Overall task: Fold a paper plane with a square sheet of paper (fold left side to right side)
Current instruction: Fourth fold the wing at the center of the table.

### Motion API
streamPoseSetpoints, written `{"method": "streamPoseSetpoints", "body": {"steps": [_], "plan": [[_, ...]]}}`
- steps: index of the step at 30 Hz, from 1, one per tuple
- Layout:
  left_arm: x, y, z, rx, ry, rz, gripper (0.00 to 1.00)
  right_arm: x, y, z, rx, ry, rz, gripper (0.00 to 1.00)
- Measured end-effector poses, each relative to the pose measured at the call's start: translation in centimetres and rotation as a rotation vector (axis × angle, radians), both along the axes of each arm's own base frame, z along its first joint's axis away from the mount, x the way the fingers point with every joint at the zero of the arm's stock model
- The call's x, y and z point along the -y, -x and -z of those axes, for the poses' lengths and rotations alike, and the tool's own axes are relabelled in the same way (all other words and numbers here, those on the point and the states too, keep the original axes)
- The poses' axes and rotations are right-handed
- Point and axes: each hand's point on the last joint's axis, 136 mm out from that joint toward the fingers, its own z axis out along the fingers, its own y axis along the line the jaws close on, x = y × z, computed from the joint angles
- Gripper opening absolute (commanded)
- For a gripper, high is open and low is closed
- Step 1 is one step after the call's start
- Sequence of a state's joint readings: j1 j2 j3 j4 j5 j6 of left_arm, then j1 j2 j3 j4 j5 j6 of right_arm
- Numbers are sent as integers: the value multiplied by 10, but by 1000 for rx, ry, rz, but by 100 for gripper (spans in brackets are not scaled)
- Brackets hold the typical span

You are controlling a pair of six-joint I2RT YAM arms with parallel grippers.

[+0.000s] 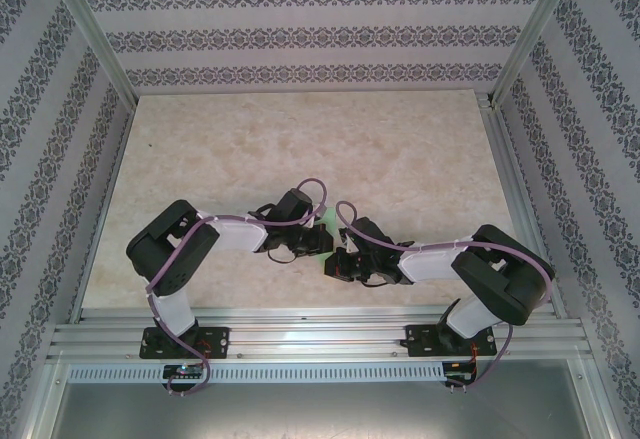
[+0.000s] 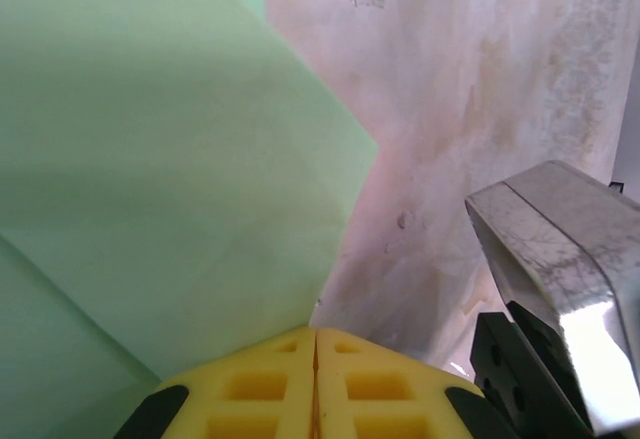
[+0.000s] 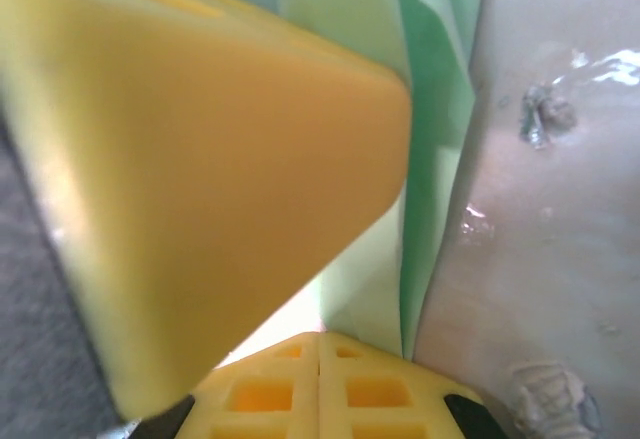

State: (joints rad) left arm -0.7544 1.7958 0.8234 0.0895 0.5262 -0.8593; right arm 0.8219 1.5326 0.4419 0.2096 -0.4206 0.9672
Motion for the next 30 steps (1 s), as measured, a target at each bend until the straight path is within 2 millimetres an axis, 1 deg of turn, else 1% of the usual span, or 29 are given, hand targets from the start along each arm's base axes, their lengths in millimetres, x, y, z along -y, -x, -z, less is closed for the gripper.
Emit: {"method": "streamPoseSetpoints", "body": {"steps": [12, 19, 26, 28, 30], "plan": [[-9, -14, 7, 111, -63, 0, 8, 1, 1, 1, -4, 4, 0, 6], [-11, -17, 12, 105, -62, 3, 7, 1, 0, 1, -3, 4, 0, 6], [-13, -19, 11, 84, -29, 17, 8, 1, 0, 1, -3, 5, 1, 6], [-18, -25, 11, 87, -28, 4, 8, 1, 0, 0, -2, 5, 2, 6], [-25, -36, 10, 95, -28, -19, 9, 1, 0, 1, -2, 6, 2, 6]]}}
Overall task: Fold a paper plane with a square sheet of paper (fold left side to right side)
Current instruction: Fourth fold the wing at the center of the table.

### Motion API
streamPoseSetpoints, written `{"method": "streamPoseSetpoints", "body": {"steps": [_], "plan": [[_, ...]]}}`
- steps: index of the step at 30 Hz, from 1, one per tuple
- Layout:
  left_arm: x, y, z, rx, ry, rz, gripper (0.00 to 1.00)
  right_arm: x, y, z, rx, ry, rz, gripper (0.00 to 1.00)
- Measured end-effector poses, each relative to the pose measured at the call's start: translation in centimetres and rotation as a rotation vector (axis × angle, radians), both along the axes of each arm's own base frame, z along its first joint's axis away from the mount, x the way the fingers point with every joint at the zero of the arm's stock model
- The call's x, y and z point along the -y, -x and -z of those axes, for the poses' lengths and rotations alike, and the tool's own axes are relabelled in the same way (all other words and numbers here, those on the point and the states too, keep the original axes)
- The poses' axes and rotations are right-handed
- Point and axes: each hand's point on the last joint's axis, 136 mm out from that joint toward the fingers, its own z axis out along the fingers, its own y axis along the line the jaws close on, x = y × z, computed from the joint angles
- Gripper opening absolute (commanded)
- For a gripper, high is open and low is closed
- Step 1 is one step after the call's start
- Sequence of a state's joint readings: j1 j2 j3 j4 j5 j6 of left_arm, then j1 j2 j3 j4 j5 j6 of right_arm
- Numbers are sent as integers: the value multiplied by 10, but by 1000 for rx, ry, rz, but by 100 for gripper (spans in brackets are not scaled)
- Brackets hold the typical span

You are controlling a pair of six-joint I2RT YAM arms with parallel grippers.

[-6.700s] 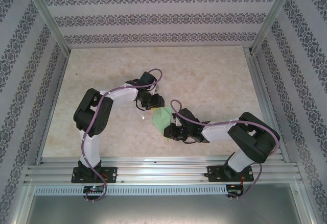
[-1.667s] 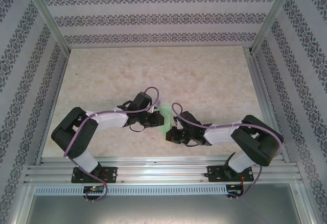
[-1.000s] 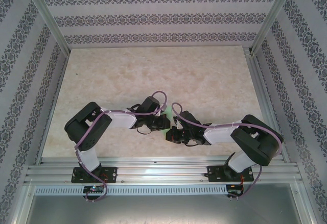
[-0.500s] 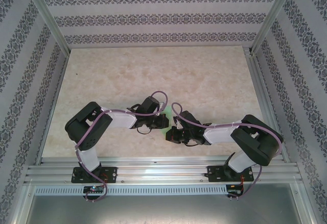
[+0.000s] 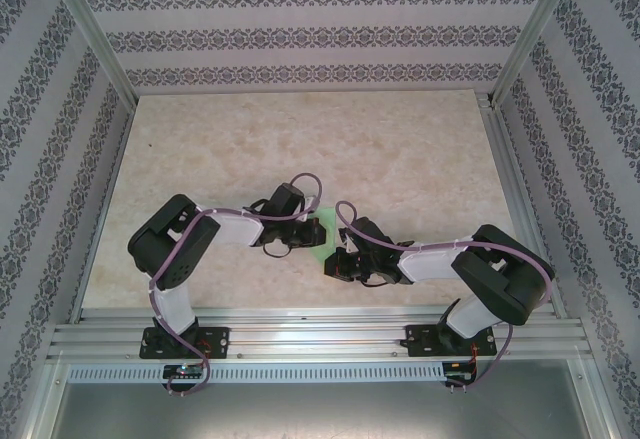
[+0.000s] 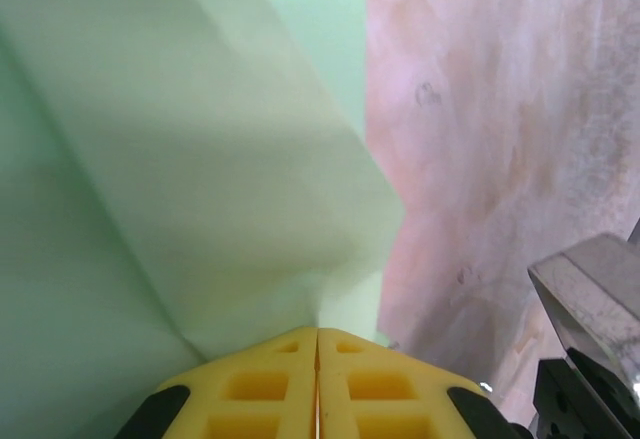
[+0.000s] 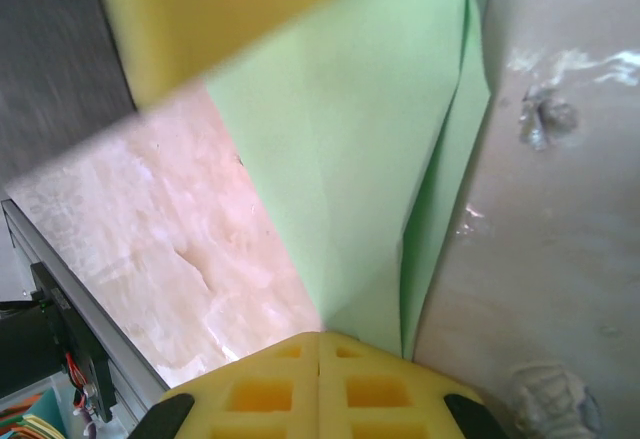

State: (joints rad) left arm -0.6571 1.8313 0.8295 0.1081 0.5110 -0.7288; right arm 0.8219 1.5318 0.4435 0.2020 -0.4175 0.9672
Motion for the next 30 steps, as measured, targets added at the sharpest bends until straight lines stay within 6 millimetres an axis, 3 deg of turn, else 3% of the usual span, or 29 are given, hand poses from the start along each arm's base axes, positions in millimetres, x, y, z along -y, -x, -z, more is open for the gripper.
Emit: {"method": "streamPoseSetpoints", "body": {"steps": [12, 20, 26, 30], "plan": [[-33, -61, -1, 47, -44, -112, 10, 0, 0, 0, -6, 6, 0, 6], [-40, -79, -1, 2, -51, -105, 10, -1, 0, 0, -6, 4, -1, 7], [-89, -127, -4, 88, -130, -231, 11, -1, 0, 0, -6, 4, -2, 7], [-101, -123, -19, 120, -147, -244, 11, -1, 0, 0, -7, 5, -2, 7]]}}
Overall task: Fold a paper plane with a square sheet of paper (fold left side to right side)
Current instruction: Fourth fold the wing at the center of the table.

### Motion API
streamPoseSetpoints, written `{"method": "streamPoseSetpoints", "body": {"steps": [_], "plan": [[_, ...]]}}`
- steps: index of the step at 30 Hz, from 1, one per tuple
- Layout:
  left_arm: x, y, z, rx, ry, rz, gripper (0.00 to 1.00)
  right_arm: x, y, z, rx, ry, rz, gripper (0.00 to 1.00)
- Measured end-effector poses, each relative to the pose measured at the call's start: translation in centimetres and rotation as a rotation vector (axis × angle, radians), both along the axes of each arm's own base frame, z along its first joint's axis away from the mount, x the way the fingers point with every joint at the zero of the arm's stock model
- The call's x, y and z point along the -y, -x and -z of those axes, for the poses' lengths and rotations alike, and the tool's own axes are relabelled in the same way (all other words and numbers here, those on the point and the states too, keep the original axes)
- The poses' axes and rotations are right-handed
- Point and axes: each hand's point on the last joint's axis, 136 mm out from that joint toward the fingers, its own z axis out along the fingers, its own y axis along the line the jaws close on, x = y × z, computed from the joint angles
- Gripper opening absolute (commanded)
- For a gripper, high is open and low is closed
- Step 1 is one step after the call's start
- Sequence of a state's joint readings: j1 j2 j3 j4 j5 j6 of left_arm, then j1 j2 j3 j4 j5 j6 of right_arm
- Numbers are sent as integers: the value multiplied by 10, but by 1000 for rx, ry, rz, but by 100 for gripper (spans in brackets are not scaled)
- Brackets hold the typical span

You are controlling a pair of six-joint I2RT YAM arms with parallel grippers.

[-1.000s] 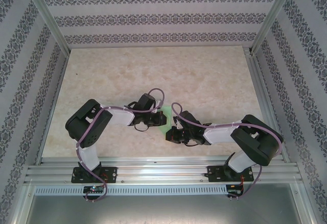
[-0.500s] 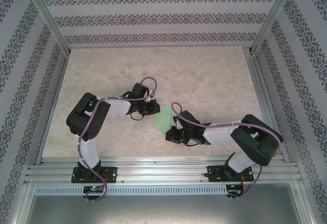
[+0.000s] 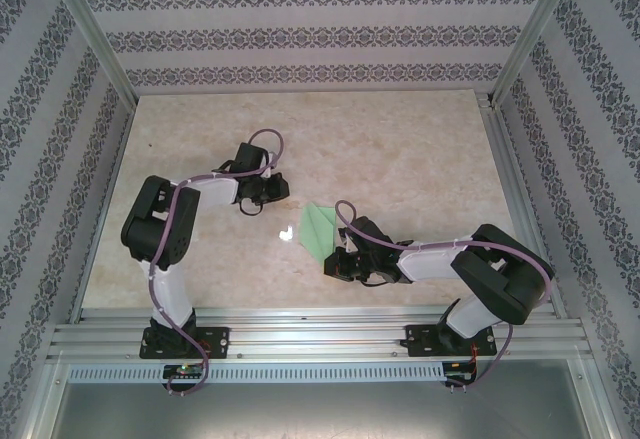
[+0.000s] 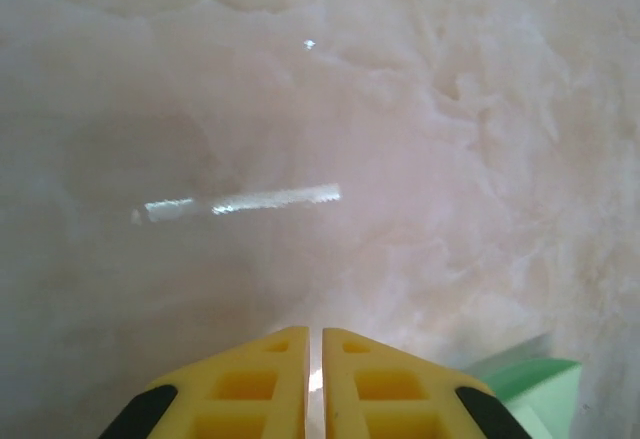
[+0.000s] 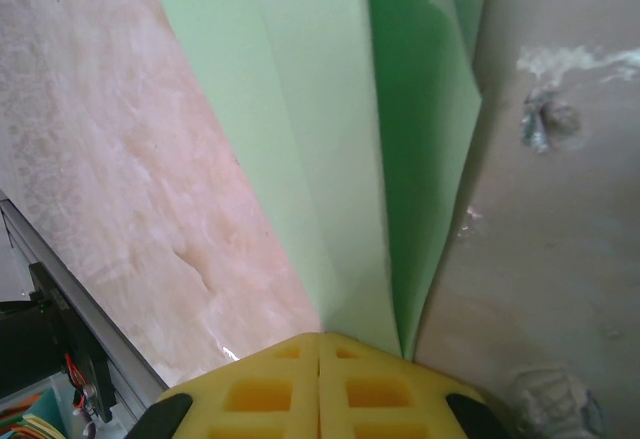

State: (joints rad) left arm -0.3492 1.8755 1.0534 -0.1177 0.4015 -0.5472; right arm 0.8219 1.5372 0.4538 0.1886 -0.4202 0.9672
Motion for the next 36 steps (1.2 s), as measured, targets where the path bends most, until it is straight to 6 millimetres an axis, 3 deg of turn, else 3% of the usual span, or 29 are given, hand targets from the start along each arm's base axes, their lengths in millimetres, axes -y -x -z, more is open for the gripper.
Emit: {"method": "streamPoseSetpoints", "body": {"steps": [6, 10, 13, 17, 24, 32, 36], "plan": [[17, 47, -43, 71, 87, 82, 11, 0, 0, 0, -2, 2, 0, 7], [56, 91, -46, 46, 158, 198, 10, 0, 0, 1, -4, 4, 0, 8], [77, 111, -43, 23, 176, 258, 10, 0, 0, 1, -5, 5, 0, 8], [88, 108, -34, 9, 172, 271, 9, 0, 0, 1, -8, 7, 0, 8], [98, 81, -2, -17, 110, 244, 9, 0, 0, 1, -8, 8, -1, 8], [95, 73, 19, -16, 60, 229, 8, 4, 2, -6, -3, 27, -6, 10], [94, 75, 19, 10, 73, 232, 8, 9, -8, -35, 53, 23, -4, 10]]}}
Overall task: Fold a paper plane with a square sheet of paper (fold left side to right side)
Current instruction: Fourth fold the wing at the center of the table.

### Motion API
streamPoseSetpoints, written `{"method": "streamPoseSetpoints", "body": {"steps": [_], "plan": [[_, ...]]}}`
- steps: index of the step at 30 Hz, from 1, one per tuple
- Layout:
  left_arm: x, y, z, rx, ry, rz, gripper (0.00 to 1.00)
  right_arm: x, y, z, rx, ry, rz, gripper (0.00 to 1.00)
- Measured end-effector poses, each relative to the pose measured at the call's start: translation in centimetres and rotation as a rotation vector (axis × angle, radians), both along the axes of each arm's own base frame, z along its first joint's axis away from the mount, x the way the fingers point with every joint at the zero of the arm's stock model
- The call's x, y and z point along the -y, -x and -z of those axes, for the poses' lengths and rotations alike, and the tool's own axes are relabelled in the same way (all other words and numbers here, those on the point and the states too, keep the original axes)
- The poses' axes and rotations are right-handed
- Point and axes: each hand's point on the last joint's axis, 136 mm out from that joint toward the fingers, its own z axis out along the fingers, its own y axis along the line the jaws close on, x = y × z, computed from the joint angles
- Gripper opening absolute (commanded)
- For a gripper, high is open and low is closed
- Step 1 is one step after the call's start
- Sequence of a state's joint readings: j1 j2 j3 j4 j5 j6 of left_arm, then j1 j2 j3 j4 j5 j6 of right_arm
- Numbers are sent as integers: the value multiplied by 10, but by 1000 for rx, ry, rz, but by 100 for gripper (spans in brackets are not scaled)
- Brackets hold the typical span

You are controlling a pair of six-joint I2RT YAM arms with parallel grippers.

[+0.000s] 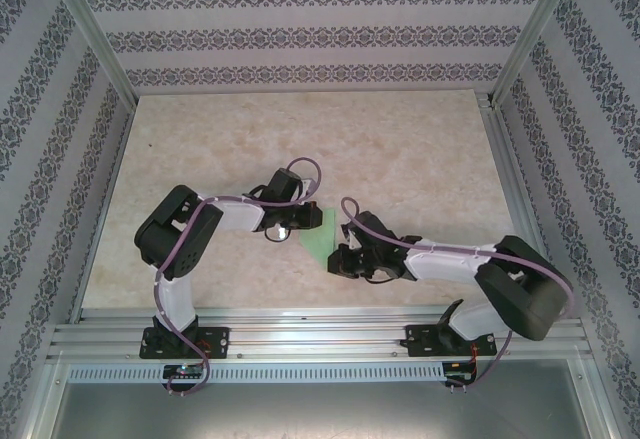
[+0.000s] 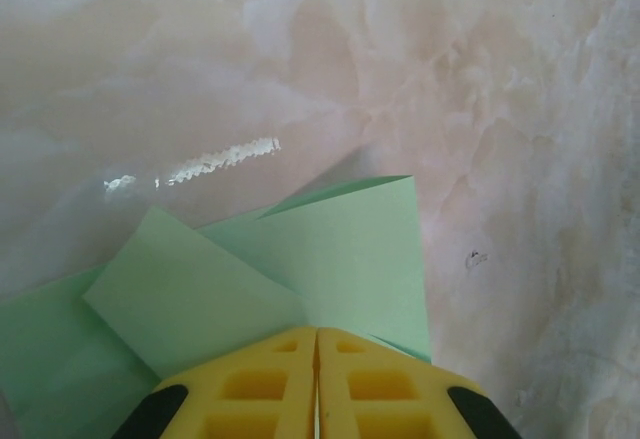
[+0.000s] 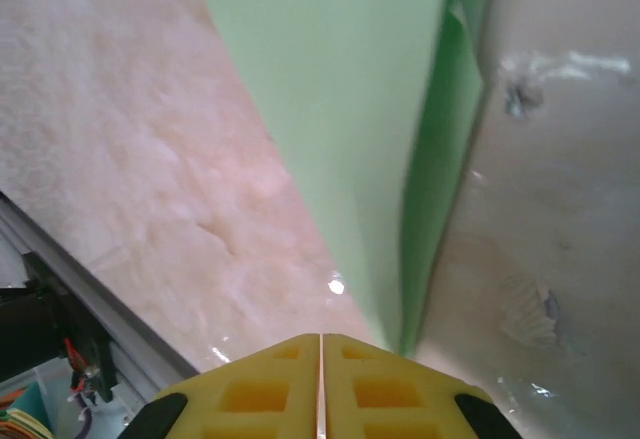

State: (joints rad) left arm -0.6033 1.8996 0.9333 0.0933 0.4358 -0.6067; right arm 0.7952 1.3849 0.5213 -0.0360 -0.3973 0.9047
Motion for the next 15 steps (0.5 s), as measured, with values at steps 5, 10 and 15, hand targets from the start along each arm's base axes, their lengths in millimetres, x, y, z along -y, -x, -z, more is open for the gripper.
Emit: {"method": "streamPoseSetpoints", "body": {"steps": [5, 10, 15], "plan": [[0, 0, -1, 27, 19, 0, 8, -8, -38, -51, 159, -82, 27, 9], [0, 0, -1, 30, 20, -1, 8, -18, -55, -40, 180, -47, 6, 9], [0, 0, -1, 31, 20, 0, 8, -24, -63, -13, 154, 11, -21, 9]]}}
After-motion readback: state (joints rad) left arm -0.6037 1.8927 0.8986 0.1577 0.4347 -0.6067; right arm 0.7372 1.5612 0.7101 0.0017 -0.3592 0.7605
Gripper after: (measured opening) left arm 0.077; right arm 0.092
